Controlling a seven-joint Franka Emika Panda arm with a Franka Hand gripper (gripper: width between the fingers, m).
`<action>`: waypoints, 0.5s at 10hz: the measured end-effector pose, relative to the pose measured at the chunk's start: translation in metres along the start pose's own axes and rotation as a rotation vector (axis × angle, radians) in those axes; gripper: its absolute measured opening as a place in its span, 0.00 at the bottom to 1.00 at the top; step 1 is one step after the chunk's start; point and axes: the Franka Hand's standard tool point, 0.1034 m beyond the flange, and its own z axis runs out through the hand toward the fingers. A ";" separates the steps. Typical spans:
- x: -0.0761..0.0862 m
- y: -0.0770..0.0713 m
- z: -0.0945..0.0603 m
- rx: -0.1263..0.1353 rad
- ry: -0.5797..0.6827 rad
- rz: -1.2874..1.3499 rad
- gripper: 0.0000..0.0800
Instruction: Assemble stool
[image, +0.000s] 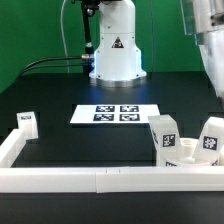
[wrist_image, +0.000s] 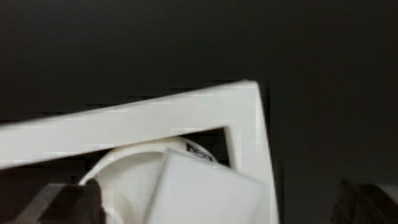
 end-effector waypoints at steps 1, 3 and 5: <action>0.002 0.000 0.000 0.002 0.002 -0.001 0.81; 0.004 -0.001 0.000 0.002 0.005 -0.108 0.81; 0.005 -0.001 0.000 0.002 0.007 -0.256 0.81</action>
Offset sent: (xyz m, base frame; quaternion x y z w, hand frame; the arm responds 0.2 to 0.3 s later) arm 0.0000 0.0000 0.0000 0.0000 0.0000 -0.1938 0.9810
